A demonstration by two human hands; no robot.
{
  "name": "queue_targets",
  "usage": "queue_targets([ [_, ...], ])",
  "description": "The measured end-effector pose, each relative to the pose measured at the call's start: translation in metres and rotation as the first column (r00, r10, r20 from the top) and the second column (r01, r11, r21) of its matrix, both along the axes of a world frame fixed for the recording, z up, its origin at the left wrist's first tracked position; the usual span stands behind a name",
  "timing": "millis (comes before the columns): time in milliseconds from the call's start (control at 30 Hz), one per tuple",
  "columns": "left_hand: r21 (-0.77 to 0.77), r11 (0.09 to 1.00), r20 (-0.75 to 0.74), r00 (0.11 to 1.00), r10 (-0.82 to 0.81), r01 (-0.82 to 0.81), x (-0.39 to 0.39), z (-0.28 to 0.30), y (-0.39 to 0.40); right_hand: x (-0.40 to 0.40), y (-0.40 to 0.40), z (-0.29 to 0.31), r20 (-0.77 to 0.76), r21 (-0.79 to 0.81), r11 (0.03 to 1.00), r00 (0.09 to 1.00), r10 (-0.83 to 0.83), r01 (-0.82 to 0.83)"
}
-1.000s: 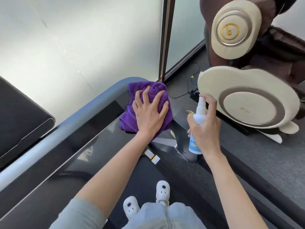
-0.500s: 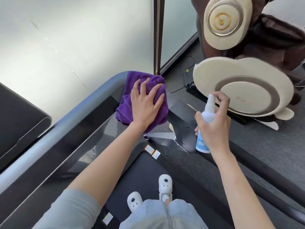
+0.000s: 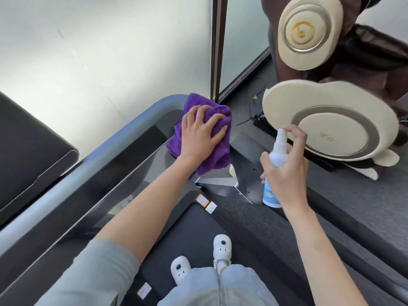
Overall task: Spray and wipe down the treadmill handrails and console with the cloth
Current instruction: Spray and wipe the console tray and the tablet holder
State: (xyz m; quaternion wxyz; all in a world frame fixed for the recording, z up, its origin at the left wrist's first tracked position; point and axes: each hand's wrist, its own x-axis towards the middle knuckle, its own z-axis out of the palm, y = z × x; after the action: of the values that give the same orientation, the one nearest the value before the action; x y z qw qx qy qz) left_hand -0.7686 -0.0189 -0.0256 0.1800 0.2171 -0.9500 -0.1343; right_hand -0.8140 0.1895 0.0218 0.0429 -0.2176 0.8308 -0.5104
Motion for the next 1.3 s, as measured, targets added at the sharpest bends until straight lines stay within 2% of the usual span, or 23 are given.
queue_targets([
  [133, -0.004, 0.989, 0.035, 0.988, 0.151, -0.151, 0.03, 0.004, -0.038, 0.001, -0.001, -0.004, 0.031, 0.002, 0.999, 0.999, 0.038, -0.038],
  [267, -0.067, 0.95, 0.032, 0.951, 0.308, -0.305, 0.075, -0.007, -0.039, -0.003, -0.003, -0.005, 0.035, -0.007, 0.997, 0.996, 0.079, -0.079],
  [333, -0.061, 0.95, 0.048, 0.949, 0.31, -0.307, 0.082, -0.012, -0.031, -0.005, -0.004, -0.005, 0.031, -0.011, 0.995, 0.995, 0.099, -0.099],
  [433, -0.009, 0.976, 0.131, 0.967, 0.217, -0.218, 0.062, -0.014, -0.017, -0.006, -0.006, -0.006, 0.035, -0.017, 0.992, 0.992, 0.124, -0.123],
  [533, 0.041, 0.977, 0.136, 0.97, 0.204, -0.211, 0.045, -0.013, -0.008, -0.003, -0.014, -0.008, 0.036, -0.01, 0.985, 0.985, 0.171, -0.171],
  [633, 0.034, 0.979, 0.175, 0.966, 0.19, -0.199, 0.066, -0.012, -0.011, 0.003, -0.025, -0.011, 0.016, 0.003, 0.972, 0.972, 0.235, -0.235],
  [800, -0.016, 0.946, 0.213, 0.924, 0.319, -0.323, 0.133, -0.014, 0.002, 0.015, -0.04, -0.014, -0.012, 0.009, 0.955, 0.955, 0.297, -0.297],
  [933, -0.021, 0.931, 0.183, 0.914, 0.362, -0.365, 0.137, -0.013, -0.001, 0.024, -0.047, -0.013, -0.016, 0.015, 0.947, 0.947, 0.321, -0.321],
  [1033, 0.076, 0.917, 0.109, 0.917, 0.383, -0.392, 0.126, -0.007, 0.001, 0.034, -0.049, -0.009, -0.026, -0.004, 0.962, 0.962, 0.272, -0.272],
  [1133, 0.294, 0.866, 0.072, 0.913, 0.401, -0.404, 0.124, 0.0, 0.001, 0.052, -0.046, -0.004, 0.038, -0.075, 0.971, 0.972, 0.232, -0.229],
  [1200, 0.397, 0.858, 0.038, 0.94, 0.34, -0.327, 0.127, 0.006, 0.003, 0.065, -0.045, 0.0, 0.058, -0.127, 0.968, 0.973, 0.225, -0.217],
  [1300, 0.481, 0.874, -0.008, 0.996, 0.086, -0.072, 0.135, 0.017, 0.013, 0.081, -0.044, 0.004, 0.014, -0.181, 0.965, 0.98, 0.196, -0.191],
])
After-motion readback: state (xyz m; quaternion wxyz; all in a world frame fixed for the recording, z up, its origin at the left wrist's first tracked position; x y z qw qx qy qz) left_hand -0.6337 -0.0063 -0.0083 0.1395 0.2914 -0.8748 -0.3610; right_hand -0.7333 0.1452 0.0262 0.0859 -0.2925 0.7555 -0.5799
